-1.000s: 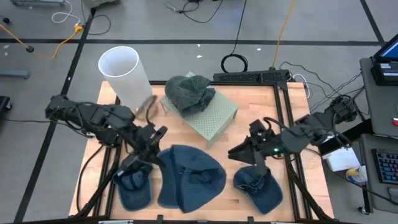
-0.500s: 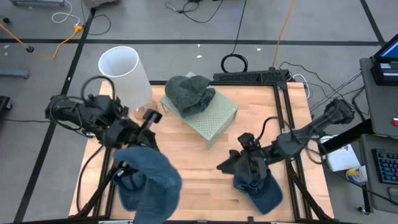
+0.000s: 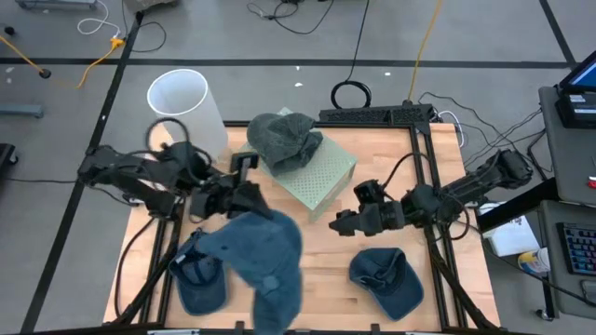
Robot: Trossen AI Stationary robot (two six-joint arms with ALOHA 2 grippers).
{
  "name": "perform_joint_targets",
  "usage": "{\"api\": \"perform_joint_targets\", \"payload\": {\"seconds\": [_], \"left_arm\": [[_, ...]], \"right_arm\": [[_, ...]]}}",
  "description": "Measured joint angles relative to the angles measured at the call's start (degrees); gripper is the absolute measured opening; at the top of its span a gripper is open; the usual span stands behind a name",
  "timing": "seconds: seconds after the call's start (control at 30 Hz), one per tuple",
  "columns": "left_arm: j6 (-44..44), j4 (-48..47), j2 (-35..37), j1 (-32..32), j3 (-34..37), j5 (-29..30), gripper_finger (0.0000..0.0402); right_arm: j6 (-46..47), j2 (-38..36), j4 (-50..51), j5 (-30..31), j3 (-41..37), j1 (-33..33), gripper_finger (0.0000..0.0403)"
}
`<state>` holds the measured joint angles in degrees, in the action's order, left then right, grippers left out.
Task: Pick & Place hat
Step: Put the top blue cap on the shelf
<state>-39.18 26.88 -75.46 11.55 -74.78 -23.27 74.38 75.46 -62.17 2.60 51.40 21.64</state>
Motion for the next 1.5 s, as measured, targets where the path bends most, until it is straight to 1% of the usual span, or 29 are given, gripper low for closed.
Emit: {"api": "perform_joint_targets", "payload": {"seconds": [0.2,0.37,0.53,0.67,0.77,0.93,1.0,1.07,1.2,1.27,1.3,1.37,1.5], "left_arm": [[1.11,8.11,-5.65,-3.48,0.00,-3.43,0.0008],[2.99,14.73,-9.28,-5.22,0.00,-4.94,0.0008],[3.30,17.19,-11.76,-6.04,0.00,-4.77,0.0008],[3.40,17.23,-13.48,-6.76,-0.66,-3.62,0.0008],[3.36,17.06,-14.44,-7.21,-0.68,-1.35,0.0008],[3.53,17.34,-14.86,-8.07,-0.83,-0.93,0.0008],[3.85,17.31,-14.95,-8.35,-0.83,-0.70,0.0008],[3.82,17.14,-14.93,-8.37,-0.83,0.43,0.0009],[3.67,15.93,-14.96,-8.34,-0.81,3.98,0.0038],[3.72,15.13,-15.01,-8.40,-0.72,4.07,0.0050],[4.05,15.02,-15.01,-8.39,-0.72,4.13,0.0054],[6.00,14.79,-15.01,-8.29,-0.72,4.11,0.0057],[13.53,14.58,-15.01,-8.20,-0.74,4.97,0.0060]], "right_arm": [[3.98,0.00,-0.09,-5.66,2.15,-3.32,0.0192],[6.35,-0.03,0.08,-8.45,2.53,-5.40,0.0192],[8.81,-0.03,0.10,-10.81,2.53,-6.72,0.0192],[10.62,-0.03,-0.72,-13.23,2.53,-7.07,0.0192],[11.69,0.00,-2.47,-14.03,2.53,-6.90,0.0192],[11.96,0.00,-4.21,-14.40,2.53,-6.14,0.0188],[12.68,0.00,-4.57,-14.25,2.51,-5.77,0.0174],[12.82,0.00,-4.25,-14.19,2.51,-5.63,0.0147],[12.78,-0.04,-3.36,-14.77,2.53,-5.54,0.0063],[11.41,-0.08,-4.34,-14.72,2.55,-5.50,0.0021],[10.88,-0.11,-4.86,-14.64,2.55,-5.50,0.0013],[10.85,-0.11,-6.24,-14.60,2.55,-5.52,0.0012],[10.65,-0.03,-8.84,-14.54,2.53,-5.53,0.0006]]}}
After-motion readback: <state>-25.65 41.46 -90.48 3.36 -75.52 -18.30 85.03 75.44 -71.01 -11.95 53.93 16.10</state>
